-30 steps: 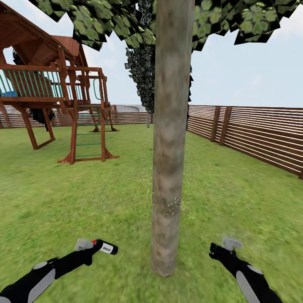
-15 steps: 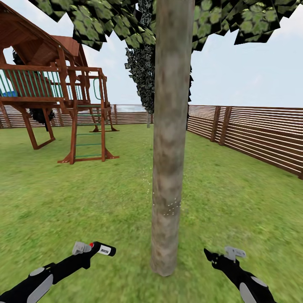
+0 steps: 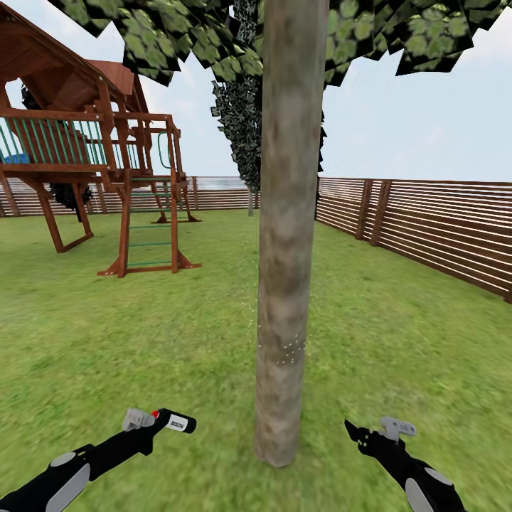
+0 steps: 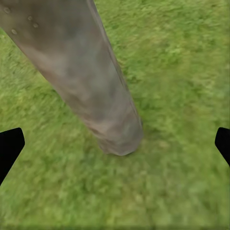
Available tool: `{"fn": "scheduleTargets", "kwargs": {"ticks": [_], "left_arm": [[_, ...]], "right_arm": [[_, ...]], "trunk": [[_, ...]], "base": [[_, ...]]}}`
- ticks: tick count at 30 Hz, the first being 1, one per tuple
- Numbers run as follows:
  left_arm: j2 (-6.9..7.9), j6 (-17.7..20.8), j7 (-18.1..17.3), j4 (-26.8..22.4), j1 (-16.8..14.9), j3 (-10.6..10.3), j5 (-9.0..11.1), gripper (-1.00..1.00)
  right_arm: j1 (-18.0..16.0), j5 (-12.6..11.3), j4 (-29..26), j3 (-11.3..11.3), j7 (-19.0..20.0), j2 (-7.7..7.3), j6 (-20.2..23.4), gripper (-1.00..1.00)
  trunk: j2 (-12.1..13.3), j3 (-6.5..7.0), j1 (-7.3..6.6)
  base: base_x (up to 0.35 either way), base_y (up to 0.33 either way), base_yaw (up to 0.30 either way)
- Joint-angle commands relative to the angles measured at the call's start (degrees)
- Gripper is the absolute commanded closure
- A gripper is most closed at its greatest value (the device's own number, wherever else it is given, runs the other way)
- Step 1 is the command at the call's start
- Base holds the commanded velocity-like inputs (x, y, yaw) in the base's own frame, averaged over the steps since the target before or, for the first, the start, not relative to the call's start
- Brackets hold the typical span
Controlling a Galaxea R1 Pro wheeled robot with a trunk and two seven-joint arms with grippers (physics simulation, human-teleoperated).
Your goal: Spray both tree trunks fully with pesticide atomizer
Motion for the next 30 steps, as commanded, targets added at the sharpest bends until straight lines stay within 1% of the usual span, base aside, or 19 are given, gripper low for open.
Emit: {"fn": "scheduleTargets", "kwargs": {"ticks": [1, 17, 23, 25, 27, 28, 29, 30], "left_arm": [[0.05, -0.4, 0.0, 0.0, -0.1, -0.5, 0.5, 1.0], [0.02, -0.4, -0.1, 0.0, -0.1, -0.6, 0.2, 1.0], [0.02, -0.4, 0.5, 0.4, -0.1, -0.5, 0.1, 1.0], [0.02, -0.7, 1.1, 3.7, 0.1, -0.5, 0.1, 1.0], [0.02, -1.9, 1.9, 8.8, 0.2, -0.5, 0.2, 1.0], [0.02, -2.2, 2.1, 10.1, 0.2, -0.4, 0.2, 1.0], [0.02, -2.9, 3.1, 13.7, 0.2, -0.4, 0.1, 1.0], [0.02, -3.0, 3.6, 14.8, 0.2, -0.4, 0.1, 1.0]], "right_arm": [[0.0, -0.3, -0.1, 0.1, 0.0, -0.04, 0.2, -1.0], [0.0, -0.3, -0.1, 0.1, -0.2, 0.03, 0.2, -1.0], [0.0, -0.4, 0.0, 0.0, -0.6, 0.1, 0.2, -1.0], [0.0, -0.4, 0.3, -0.2, -0.8, 0.15, 0.2, -1.0], [0.0, -0.4, 2.3, -0.3, -1.1, 0.16, -1.0, -1.0], [0.0, -0.4, 3.1, -0.4, -1.1, 0.16, -1.6, -1.0], [0.0, -0.4, 6.6, -0.5, -1.2, 0.15, -3.9, -1.0], [0.0, -0.5, 8.0, -0.5, -1.2, 0.14, -4.7, -1.0]], "trunk": [[-0.1, -0.12, 0.03], [-0.1, -0.12, 0.03], [-0.1, -0.12, 0.03], [-0.1, -0.12, 0.03], [-0.1, -0.12, 0.03], [-0.1, -0.12, 0.03], [-0.1, -0.12, 0.03], [-0.1, -0.12, 0.03]], "base": [[0.0, 0.0, 0.0], [0.0, 0.0, 0.0], [0.0, 0.0, 0.0], [0.0, 0.0, 0.0], [0.0, 0.0, 0.0], [0.0, 0.0, 0.0], [0.0, 0.0, 0.0], [0.0, 0.0, 0.0]]}}
